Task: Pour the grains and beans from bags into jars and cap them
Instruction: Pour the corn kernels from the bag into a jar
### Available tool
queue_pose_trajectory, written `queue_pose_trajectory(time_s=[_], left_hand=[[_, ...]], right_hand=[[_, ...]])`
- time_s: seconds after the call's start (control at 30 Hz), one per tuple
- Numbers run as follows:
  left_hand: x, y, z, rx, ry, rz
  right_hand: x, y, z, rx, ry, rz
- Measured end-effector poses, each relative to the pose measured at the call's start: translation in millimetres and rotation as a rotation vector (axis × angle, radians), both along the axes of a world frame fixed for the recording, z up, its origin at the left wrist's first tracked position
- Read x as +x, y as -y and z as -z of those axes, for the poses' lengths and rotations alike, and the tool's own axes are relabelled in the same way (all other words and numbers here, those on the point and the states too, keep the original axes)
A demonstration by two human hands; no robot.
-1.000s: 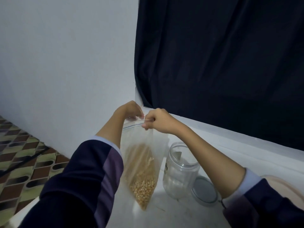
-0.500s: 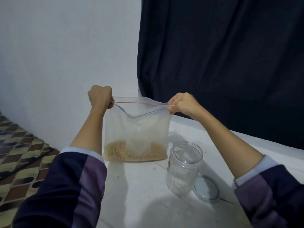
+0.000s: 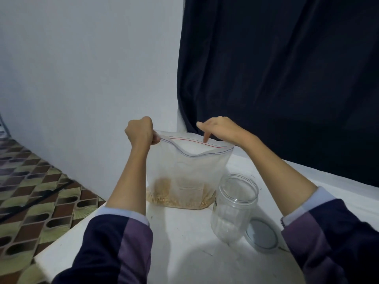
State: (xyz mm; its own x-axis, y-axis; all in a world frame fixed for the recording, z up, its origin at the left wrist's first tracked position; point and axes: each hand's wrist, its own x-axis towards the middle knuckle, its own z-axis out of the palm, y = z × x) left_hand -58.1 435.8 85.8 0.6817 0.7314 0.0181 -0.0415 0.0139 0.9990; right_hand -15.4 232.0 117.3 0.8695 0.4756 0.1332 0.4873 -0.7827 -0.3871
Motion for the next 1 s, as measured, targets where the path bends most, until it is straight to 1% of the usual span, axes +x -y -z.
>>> queue_pose_trajectory(time_s=[0.03,0.07,0.17,0.2,0.23,0.33,0.43,0.5,0.6,0.7,0.77,0.83,0.93,1.0], left_hand=[[-2.1,1.5,-0.8,-0.02,0.005,0.004],[-3.7,3.0,-1.0,-0.036,0.002,0.014],[-6.0,6.7,-0.3,-0.006,-0.028,0.096],[-6.5,7.4,0.9,0.01,-0.029,0.124],[-7.1,7.8,0.9,0.009,-0.027,0.145],[-11.2,1.6,7.0,0.037,-0.019,0.216],[-15.8,-8.5,19.7,0.186,-0.053,0.305],[-17.3,-11.1,28.1,0.248,-0.029,0.332],[-13.7,-9.5,32.3,0.245,0.056,0.305],[-8.9,-3.1,32.0,0.238,0.12,0.317],[-6.2,1.9,34.1,0.235,0.167,0.314],[-4.4,5.6,38.2,0.213,0.258,0.28],[-0.9,4.7,54.1,0.18,0.394,0.122],[1.4,3.7,76.7,0.143,0.393,-0.053]], right_hand=[[-4.6,-8.4,-2.5,0.021,-0.017,-0.055],[-8.4,-17.3,-2.7,-0.001,-0.023,-0.109],[-10.7,-45.4,8.5,-0.205,-0.004,-0.19],[-8.9,-54.2,13.7,-0.242,-0.006,-0.203],[-7.1,-61.8,18.1,-0.239,-0.01,-0.206],[0.2,-73.1,23.4,-0.086,-0.047,-0.161],[1.2,-73.9,23.2,-0.017,-0.023,-0.13],[1.0,-74.0,23.7,0.019,-0.028,-0.115],[4.2,-70.3,23.9,0.062,-0.074,-0.112],[6.8,-64.5,25.8,0.043,-0.141,-0.118],[9.1,-64.5,27.5,0.047,-0.107,-0.063],[10.1,-67.8,27.2,0.085,-0.055,0.006],[9.2,-72.9,20.8,0.156,0.013,0.075],[8.8,-72.5,11.7,0.203,0.046,0.106]])
